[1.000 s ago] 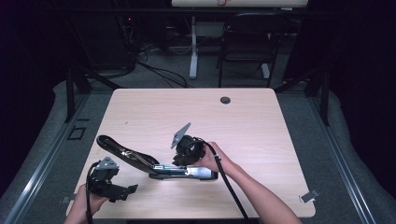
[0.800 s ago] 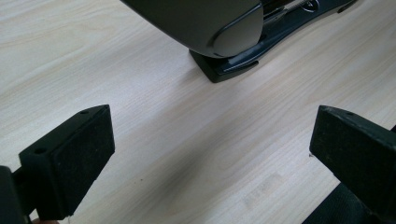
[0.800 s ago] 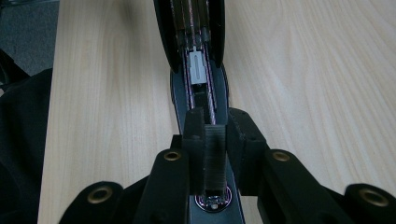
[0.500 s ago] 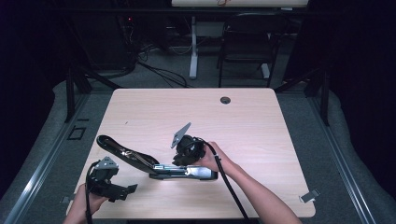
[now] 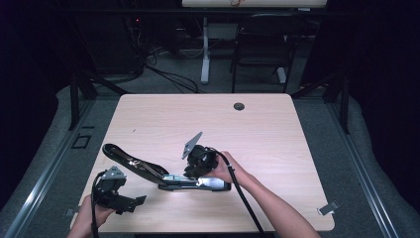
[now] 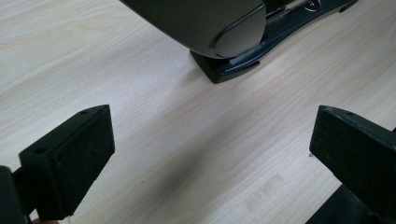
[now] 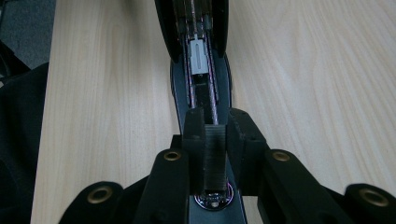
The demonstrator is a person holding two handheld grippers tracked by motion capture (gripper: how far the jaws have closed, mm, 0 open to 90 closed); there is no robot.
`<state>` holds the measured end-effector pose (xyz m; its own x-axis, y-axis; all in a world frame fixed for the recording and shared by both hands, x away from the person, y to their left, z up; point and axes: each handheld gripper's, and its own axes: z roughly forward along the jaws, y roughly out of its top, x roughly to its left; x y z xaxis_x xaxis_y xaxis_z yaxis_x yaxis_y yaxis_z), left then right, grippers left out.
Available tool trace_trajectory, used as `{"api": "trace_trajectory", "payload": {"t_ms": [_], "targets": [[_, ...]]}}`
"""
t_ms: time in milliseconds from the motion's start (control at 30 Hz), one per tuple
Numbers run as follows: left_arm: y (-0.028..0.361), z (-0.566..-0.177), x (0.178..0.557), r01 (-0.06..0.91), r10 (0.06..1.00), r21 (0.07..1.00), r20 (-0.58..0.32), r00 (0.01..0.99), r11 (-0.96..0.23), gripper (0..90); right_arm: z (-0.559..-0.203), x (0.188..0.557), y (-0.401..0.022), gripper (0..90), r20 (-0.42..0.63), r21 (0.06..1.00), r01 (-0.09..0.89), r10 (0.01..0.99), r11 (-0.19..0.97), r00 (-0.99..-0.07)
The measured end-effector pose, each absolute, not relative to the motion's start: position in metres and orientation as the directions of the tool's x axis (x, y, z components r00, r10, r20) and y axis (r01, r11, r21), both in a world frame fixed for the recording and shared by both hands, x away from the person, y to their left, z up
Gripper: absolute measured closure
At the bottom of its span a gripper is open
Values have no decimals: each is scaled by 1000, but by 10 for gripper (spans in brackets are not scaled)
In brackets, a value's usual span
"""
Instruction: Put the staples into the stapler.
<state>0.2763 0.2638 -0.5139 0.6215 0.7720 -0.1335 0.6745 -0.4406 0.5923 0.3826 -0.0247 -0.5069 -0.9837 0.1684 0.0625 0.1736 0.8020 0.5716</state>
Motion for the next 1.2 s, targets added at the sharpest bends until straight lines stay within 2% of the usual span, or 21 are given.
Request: {"api": "trace_trajectory", "payload": {"t_ms": [1200], "targets": [[261, -514, 276, 663, 757, 594, -133, 639, -455, 0, -515, 383, -22, 780, 48, 547, 153, 151, 823, -987]]}}
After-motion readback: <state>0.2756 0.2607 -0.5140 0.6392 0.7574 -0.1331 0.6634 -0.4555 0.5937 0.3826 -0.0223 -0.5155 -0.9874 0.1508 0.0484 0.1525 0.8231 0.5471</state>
